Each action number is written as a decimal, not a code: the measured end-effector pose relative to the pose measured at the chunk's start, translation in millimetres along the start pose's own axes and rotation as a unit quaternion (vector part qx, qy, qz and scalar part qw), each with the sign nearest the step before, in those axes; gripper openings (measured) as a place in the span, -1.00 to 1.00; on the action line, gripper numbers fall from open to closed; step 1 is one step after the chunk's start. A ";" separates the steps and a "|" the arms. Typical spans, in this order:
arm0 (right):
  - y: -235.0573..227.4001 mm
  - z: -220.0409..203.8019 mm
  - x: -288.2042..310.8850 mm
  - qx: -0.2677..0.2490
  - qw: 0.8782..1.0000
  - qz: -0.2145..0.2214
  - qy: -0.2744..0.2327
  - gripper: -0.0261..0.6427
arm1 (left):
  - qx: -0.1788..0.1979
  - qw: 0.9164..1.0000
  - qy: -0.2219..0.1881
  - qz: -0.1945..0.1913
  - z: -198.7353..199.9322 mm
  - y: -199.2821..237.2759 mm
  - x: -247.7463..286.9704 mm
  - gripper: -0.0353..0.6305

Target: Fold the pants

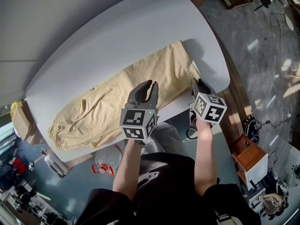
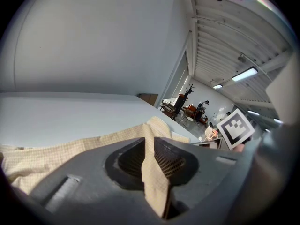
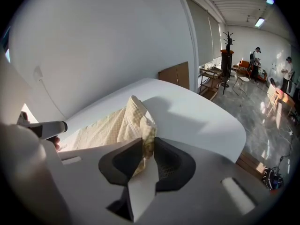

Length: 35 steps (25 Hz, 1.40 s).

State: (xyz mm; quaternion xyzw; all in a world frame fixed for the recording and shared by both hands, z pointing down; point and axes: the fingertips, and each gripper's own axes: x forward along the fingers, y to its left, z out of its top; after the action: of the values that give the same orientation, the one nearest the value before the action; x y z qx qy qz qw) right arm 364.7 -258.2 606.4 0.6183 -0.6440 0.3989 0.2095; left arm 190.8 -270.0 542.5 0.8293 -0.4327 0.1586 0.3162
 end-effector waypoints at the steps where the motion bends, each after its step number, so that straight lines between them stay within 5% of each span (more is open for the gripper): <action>1: 1.3 2.2 -3.1 0.000 1.000 0.000 -0.006 -0.67 | -0.001 1.000 -0.004 0.004 1.1 3.0 -4.9 -0.71; 21: 108.6 50.4 -68.6 -0.056 0.992 0.057 -0.099 -0.68 | -0.039 0.992 -0.092 0.073 13.6 61.5 -137.6 -0.71; 35: 253.7 54.8 -106.9 -0.145 0.971 0.131 -0.137 -0.69 | -0.087 0.970 -0.162 0.161 -0.7 139.4 -270.0 -0.71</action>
State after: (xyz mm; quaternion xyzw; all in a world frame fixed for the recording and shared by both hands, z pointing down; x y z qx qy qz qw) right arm 148.4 -254.2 427.6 0.5404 -0.7929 0.2370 0.1522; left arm -78.5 -162.2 452.1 0.7328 -0.6181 0.0328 0.2826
